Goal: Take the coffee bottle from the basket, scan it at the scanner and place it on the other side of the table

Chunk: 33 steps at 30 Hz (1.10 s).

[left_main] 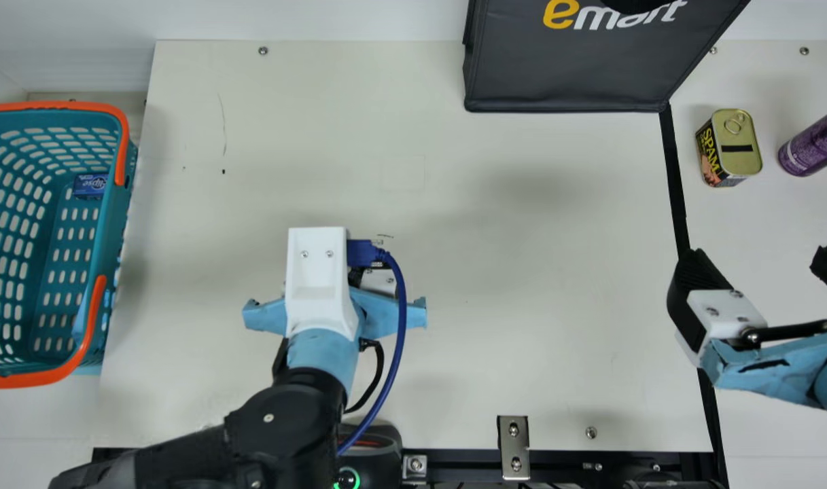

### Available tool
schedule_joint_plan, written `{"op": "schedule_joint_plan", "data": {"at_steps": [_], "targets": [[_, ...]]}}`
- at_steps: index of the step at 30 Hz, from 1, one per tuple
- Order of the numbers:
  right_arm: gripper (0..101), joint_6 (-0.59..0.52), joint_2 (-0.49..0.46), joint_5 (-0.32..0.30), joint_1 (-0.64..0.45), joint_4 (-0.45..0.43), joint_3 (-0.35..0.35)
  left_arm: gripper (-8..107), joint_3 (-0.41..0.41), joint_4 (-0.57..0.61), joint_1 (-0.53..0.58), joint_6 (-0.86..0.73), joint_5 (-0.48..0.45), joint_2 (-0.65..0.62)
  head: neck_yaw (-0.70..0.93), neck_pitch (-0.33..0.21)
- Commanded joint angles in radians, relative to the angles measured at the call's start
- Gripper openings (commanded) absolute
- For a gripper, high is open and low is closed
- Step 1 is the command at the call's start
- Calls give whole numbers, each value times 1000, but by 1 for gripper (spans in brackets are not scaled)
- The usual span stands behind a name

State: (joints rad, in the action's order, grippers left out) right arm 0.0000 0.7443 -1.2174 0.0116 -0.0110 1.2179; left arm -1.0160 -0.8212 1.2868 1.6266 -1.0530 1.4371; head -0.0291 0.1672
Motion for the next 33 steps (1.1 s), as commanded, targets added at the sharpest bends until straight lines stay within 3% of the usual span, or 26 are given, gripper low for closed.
{"op": "schedule_joint_plan", "data": {"at_steps": [1,19,33], "targets": [[95,0,0,0,0,0,0,-8,1,8,4,-50,7,-24,2,-29],[95,0,0,-1,0,0,0,-8,41,210,6,-724,183,-205,2,-29],[95,0,0,-1,0,0,0,-8,100,478,-141,-1245,285,-323,2,-29]]}}
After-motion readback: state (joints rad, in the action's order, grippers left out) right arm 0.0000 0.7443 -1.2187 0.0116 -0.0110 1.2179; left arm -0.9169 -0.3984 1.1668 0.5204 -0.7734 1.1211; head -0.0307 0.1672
